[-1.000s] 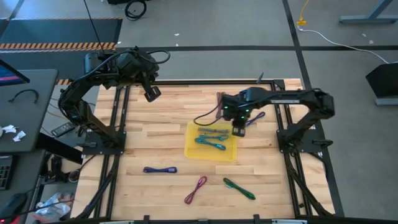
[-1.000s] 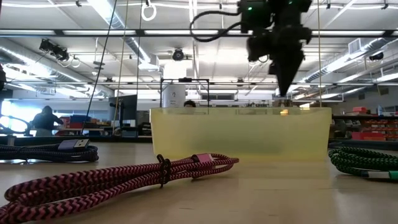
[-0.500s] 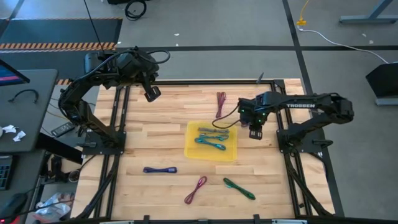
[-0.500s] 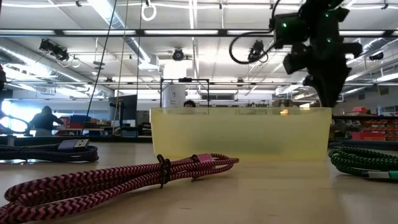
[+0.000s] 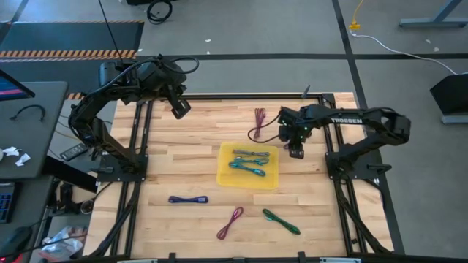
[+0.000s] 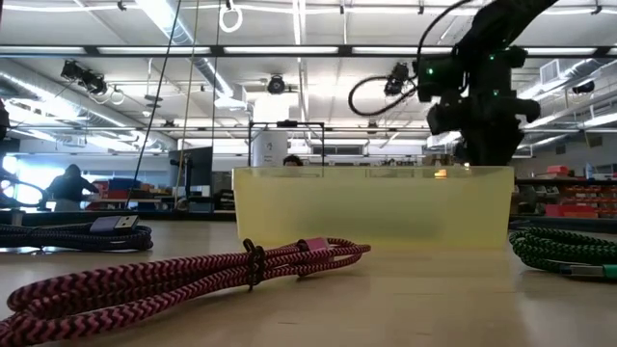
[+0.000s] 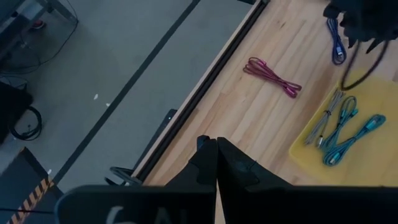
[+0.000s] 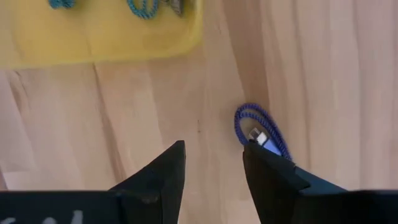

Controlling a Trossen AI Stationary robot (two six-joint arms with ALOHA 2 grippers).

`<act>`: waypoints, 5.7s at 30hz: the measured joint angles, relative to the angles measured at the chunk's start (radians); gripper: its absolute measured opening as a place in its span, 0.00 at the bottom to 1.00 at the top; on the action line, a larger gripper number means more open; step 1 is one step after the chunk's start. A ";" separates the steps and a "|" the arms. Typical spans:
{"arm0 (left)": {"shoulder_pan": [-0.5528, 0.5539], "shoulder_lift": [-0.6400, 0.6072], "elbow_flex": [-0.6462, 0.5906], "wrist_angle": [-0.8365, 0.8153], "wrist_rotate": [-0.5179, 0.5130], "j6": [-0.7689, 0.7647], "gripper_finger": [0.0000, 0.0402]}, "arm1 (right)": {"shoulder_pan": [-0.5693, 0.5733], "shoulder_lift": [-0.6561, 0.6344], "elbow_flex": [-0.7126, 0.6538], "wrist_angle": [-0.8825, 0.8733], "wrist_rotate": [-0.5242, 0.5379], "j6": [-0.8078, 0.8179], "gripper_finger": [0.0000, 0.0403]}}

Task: Pick and place USB-C Cables
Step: Put the top purple charger cable into the yellow bin

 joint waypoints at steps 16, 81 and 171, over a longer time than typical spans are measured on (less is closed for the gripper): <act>0.000 0.000 0.000 -0.001 0.000 -0.012 0.01 | -0.128 0.132 -0.005 0.013 -0.023 -0.083 0.41; 0.000 0.000 0.000 -0.001 0.000 -0.012 0.01 | -0.050 0.237 -0.004 0.150 0.180 -0.189 0.04; 0.000 0.000 0.000 -0.003 0.030 -0.012 0.01 | 0.358 0.581 0.505 0.389 -0.005 0.291 0.02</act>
